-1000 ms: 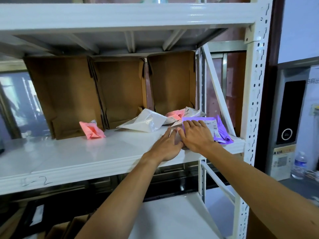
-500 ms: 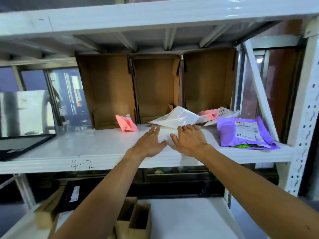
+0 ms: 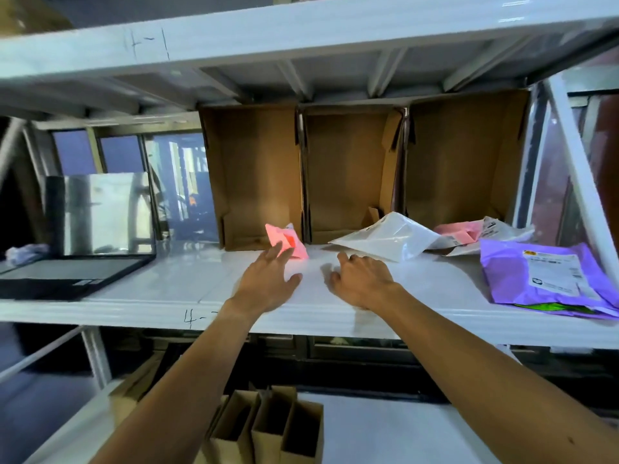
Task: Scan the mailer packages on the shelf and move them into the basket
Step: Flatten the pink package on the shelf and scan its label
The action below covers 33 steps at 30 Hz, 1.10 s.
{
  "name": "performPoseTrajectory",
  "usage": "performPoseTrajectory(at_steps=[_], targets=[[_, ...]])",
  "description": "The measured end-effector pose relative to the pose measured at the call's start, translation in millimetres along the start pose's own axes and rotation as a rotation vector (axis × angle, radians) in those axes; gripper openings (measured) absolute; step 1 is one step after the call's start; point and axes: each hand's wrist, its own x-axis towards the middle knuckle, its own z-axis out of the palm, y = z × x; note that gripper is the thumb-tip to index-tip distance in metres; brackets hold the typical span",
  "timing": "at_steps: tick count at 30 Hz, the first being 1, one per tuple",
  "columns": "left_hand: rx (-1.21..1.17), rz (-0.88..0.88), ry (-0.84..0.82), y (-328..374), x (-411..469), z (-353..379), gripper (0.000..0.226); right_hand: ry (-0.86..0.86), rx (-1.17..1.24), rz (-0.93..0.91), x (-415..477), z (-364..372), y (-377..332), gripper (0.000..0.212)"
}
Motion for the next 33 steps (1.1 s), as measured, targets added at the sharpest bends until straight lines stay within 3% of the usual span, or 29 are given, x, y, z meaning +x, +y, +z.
performPoseTrajectory(at_steps=[3, 7, 11, 23, 33], targets=[[-0.058, -0.102, 0.024, -14, 1, 3, 0.061, 0.020, 0.020, -0.011, 10, 6, -6, 0.064], [-0.174, -0.171, -0.108, -17, 11, 8, 0.062, -0.003, -0.036, -0.057, 26, 13, -11, 0.064], [-0.128, -0.204, -0.160, -22, 20, 12, 0.058, -0.016, -0.073, -0.115, 43, 18, -18, 0.063], [-0.026, -0.162, -0.102, -17, 35, 19, 0.067, -0.052, -0.194, -0.165, 70, 22, -34, 0.052], [0.050, 0.008, 0.020, -18, 44, 25, 0.071, 0.021, -0.010, -0.249, 86, 31, -39, 0.064]])
